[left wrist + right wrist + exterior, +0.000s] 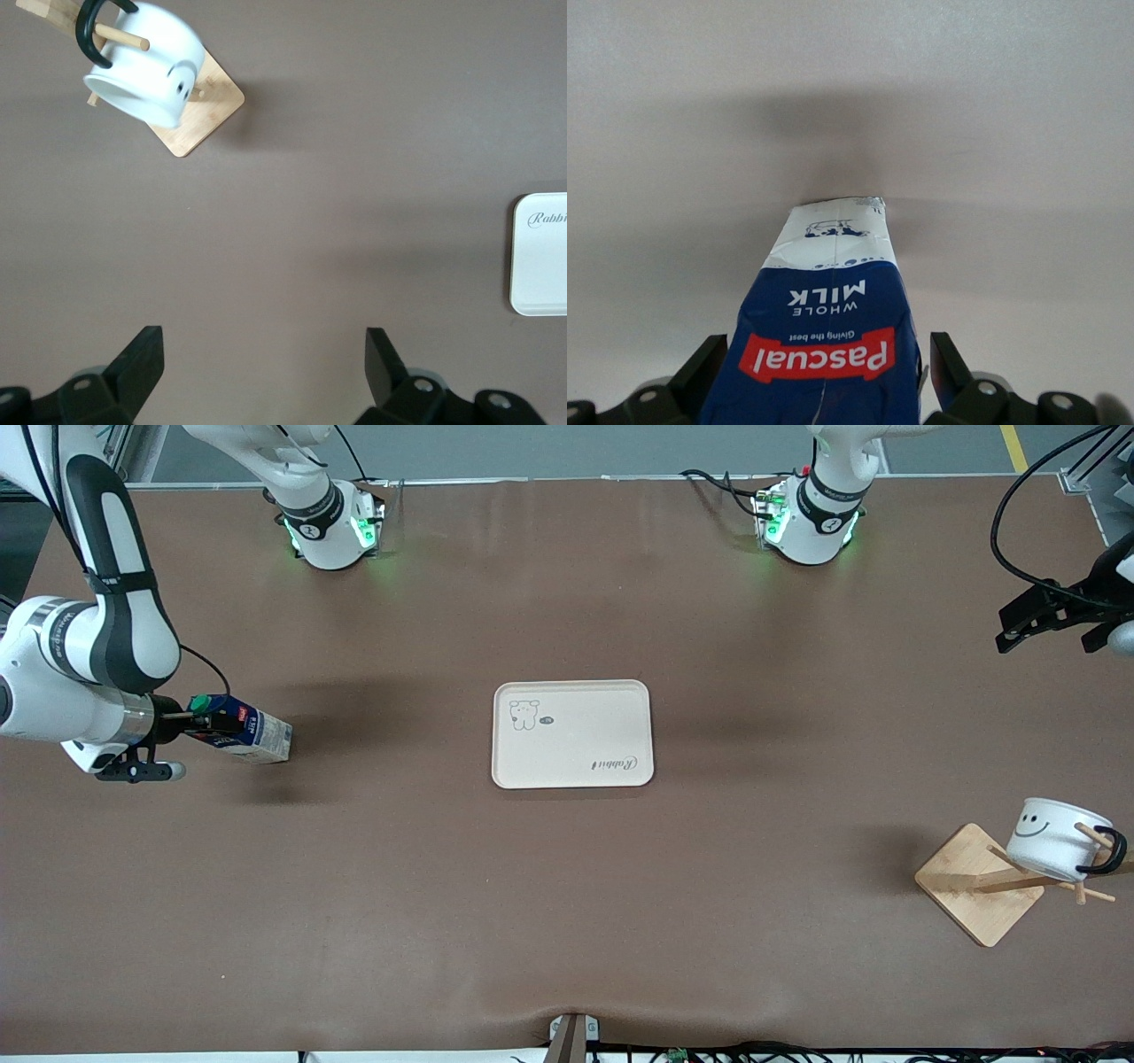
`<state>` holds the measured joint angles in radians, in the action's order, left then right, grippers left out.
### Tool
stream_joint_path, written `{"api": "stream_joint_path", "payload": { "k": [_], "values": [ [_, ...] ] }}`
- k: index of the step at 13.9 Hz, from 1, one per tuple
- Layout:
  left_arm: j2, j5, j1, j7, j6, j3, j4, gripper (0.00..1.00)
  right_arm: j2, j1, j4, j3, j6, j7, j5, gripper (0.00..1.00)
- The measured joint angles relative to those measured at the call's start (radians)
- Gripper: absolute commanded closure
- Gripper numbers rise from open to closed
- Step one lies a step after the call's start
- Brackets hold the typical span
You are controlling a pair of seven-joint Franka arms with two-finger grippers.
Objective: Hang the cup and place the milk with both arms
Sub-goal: 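Lower the milk carton onto the table with the right gripper, then open the right gripper and withdraw it from the milk carton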
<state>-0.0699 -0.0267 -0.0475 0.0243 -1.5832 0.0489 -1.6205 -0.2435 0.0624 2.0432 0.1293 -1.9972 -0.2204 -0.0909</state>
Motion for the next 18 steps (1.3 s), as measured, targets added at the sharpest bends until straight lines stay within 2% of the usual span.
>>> {"api": "stream_joint_path", "payload": {
  "k": [3,8,10,13,16,18],
  "values": [
    [0.000,0.000,0.003,-0.005,0.002,0.000,0.001,0.00,0.000,0.000,-0.008,0.000,0.005,0.000,0.000,0.00],
    [0.000,0.000,0.004,-0.005,0.005,0.001,0.003,0.00,0.000,0.000,-0.133,-0.002,0.193,0.001,0.000,0.00],
    [0.000,0.000,0.004,-0.005,0.005,0.001,0.003,0.00,0.000,-0.001,-0.216,-0.004,0.333,0.000,0.000,0.00],
    [0.000,0.000,0.005,-0.005,0.006,0.009,0.003,0.00,-0.001,-0.010,-0.398,-0.016,0.525,0.000,0.000,0.00],
    [0.001,0.000,0.006,-0.006,0.007,0.015,0.003,0.00,-0.004,-0.018,-0.566,-0.022,0.561,0.001,0.000,0.00],
    [0.001,0.000,0.006,-0.006,0.009,0.015,0.003,0.00,-0.005,-0.023,-0.633,-0.023,0.557,0.001,0.000,0.00]
  ]
}}
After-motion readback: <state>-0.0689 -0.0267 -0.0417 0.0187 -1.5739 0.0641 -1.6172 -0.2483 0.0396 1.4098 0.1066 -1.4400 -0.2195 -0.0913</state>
